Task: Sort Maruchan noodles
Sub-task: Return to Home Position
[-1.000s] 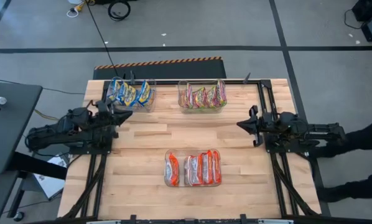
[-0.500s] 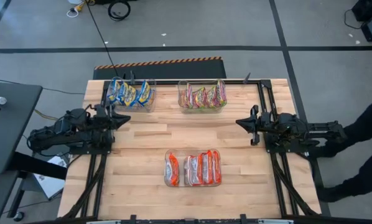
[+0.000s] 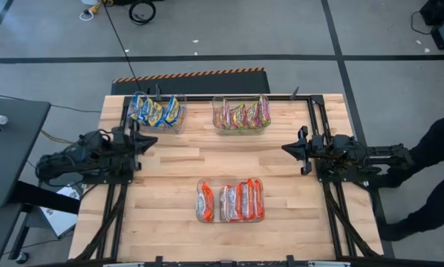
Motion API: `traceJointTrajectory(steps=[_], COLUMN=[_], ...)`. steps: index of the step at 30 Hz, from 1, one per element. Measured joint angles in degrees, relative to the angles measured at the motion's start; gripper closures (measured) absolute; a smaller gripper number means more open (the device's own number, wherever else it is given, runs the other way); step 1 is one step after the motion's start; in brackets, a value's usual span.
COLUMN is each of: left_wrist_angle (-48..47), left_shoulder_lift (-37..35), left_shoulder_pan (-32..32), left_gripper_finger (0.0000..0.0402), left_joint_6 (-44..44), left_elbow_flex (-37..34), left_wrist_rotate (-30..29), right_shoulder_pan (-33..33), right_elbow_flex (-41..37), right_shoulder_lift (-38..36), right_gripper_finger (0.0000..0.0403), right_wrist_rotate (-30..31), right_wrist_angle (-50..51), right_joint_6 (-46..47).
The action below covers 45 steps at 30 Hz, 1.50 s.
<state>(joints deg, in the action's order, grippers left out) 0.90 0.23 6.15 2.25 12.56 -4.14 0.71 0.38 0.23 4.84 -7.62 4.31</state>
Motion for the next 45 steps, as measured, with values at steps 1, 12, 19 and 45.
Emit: traceJointTrajectory(steps=[1,12,19,45], left_wrist_angle=[1.39,9.60,7.20,16.81], left_shoulder_lift=[0.00,0.06,0.02,0.13], left_shoulder_pan=[-0.03,0.04,0.07,0.07], left_gripper_finger=[0.0374,0.0374,0.0374,0.0374], left_joint_6=[-0.06,-4.56,-4.62,-2.10], left_elbow_flex=[-1.59,-12.05,-12.09,-12.16], left_wrist_rotate=[-0.03,10.32,10.25,8.85], right_shoulder_pan=[0.00,0.22,0.22,0.59], right_elbow_flex=[0.00,0.00,0.00,0.00], right_shoulder_lift=[0.00,0.28,0.24,0.31], right_gripper_finger=[0.0384,0.0384,0.0384,0.0384], right_wrist_rotate=[0.00,2.68,-6.28,2.27], right_wrist_angle=[0.00,4.36,0.72,2.93], right_joint_6=[-0.12,0.38,6.41,2.56])
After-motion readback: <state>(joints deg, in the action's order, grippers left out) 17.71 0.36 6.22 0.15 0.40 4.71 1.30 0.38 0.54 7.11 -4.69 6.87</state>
